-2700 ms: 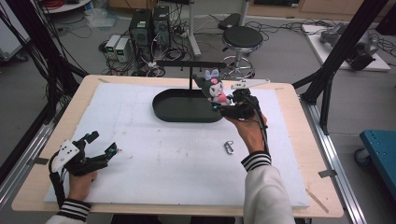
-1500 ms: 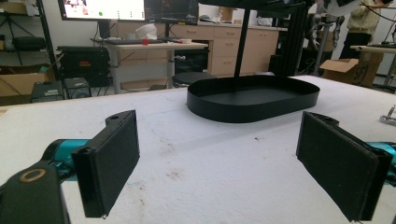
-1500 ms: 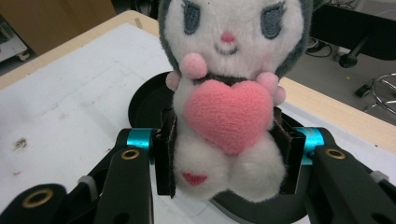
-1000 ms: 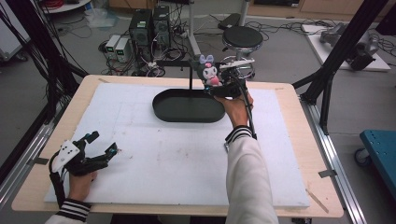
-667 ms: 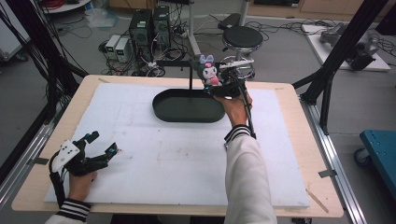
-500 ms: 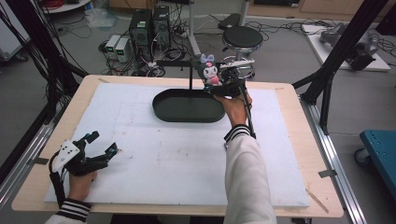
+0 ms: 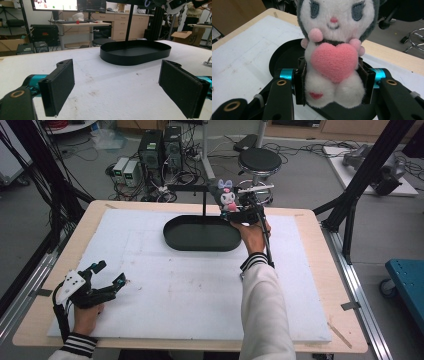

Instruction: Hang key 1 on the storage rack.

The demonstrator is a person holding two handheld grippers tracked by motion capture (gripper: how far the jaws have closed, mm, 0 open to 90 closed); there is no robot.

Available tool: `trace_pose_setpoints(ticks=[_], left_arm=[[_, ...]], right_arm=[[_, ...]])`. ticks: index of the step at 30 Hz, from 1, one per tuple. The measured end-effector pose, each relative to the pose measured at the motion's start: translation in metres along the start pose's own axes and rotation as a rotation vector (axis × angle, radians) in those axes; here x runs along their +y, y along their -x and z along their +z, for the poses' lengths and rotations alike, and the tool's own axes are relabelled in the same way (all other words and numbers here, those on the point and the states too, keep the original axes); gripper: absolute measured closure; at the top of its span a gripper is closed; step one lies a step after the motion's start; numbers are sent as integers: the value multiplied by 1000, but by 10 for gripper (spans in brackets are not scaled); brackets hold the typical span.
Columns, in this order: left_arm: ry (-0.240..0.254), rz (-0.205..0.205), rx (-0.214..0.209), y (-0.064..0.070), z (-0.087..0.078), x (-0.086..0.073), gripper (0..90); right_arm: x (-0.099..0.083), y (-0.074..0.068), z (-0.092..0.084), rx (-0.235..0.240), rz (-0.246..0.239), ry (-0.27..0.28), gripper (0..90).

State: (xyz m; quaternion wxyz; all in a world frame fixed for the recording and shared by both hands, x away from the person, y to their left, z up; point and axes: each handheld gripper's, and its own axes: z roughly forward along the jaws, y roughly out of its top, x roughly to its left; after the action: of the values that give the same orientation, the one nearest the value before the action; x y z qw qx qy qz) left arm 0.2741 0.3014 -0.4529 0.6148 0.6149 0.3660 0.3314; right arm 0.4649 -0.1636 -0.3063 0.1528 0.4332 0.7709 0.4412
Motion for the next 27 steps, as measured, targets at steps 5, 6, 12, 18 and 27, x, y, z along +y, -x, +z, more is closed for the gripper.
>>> trace_pose_setpoints(ticks=[5,6,12,18,27], left_arm=[[0,0,-1,0,0,0,137],[0,2,-1,0,0,0,137],[0,2,-1,0,0,0,137],[1,2,-1,0,0,0,137],[-1,9,-1,1,0,0,137]], right_arm=[[-1,1,2,-5,-5,-29,532],[-2,1,2,-4,-6,-36,532],[-3,1,3,-10,-30,-86,532],[-5,0,8,-18,-59,-139,532],[-7,0,20,-35,-64,-180,531]])
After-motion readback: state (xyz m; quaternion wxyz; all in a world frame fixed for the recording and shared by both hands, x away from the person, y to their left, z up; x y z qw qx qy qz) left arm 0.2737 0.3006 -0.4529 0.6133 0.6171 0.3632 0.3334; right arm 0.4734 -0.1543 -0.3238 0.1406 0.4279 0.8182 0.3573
